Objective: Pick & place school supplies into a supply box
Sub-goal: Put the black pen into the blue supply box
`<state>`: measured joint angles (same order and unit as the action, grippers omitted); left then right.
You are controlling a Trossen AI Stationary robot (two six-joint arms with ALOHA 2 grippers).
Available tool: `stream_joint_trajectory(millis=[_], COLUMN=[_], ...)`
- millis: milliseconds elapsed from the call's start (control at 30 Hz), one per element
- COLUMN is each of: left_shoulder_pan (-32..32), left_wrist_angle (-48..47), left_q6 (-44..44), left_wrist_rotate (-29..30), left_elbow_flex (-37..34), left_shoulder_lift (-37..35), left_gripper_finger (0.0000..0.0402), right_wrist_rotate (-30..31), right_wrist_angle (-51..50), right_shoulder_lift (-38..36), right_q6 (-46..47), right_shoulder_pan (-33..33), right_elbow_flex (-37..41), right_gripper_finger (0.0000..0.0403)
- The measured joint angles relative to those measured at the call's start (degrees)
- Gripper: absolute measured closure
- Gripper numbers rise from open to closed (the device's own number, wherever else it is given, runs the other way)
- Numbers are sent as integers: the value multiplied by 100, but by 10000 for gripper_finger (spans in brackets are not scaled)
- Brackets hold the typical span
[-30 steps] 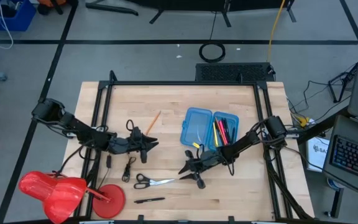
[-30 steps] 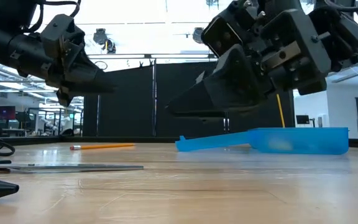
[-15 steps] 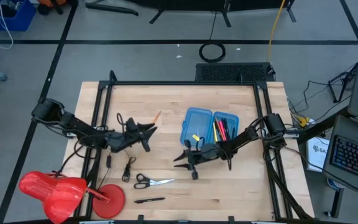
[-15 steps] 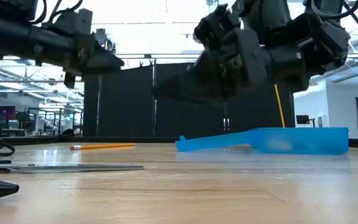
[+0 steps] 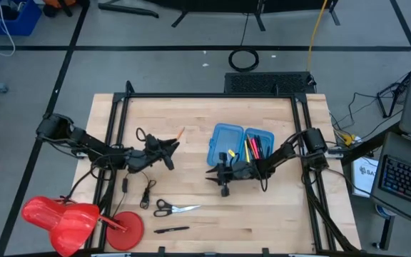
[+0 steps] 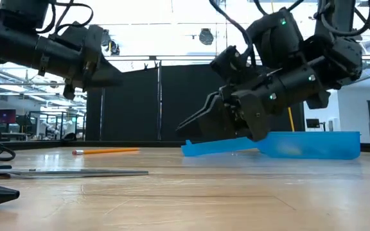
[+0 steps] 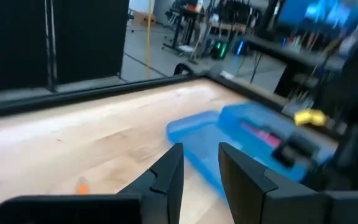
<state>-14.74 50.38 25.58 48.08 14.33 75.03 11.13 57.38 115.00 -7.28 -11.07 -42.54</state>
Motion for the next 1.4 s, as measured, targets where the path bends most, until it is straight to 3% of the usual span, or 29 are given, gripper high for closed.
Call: stream_joint_trajectory(millis=[267, 367, 467, 567, 633, 733, 1100, 1400], left_shoulder_pan=[211, 439, 582, 546, 513, 409, 517, 527], left_wrist_angle=[86, 321, 324, -230, -419, -663, -334, -348], left_q6=[-729, -949, -829, -90, 236, 637, 744, 1152], left_wrist_rotate=[177, 220, -298, -1462, -1971, -2189, -1787, -2349], left_elbow_flex=[0, 0, 2, 0, 2, 0, 2, 2], left_shoulder_lift=[-1, -3, -7, -3, -3, -3, -5, -3], left_gripper_finger=[298, 298, 298, 298, 298, 298, 298, 298], right_wrist_rotate=[-425, -879, -1223, -1448, -1333, -1147, -795, -534], right_wrist_angle=[279, 770, 1129, 751, 438, 521, 780, 795], right_shoulder_lift=[0, -9, -40, -66, -50, -63, -318, -775], right_q6=[-360, 107, 509, 1103, 1105, 1512, 1318, 1231], right_shoulder_pan=[288, 431, 513, 427, 279, 14, -570, -708], right_elbow_flex=[153, 146, 144, 344, 468, 702, 776, 771], right_gripper_finger=[305, 305, 305, 305, 305, 305, 305, 305])
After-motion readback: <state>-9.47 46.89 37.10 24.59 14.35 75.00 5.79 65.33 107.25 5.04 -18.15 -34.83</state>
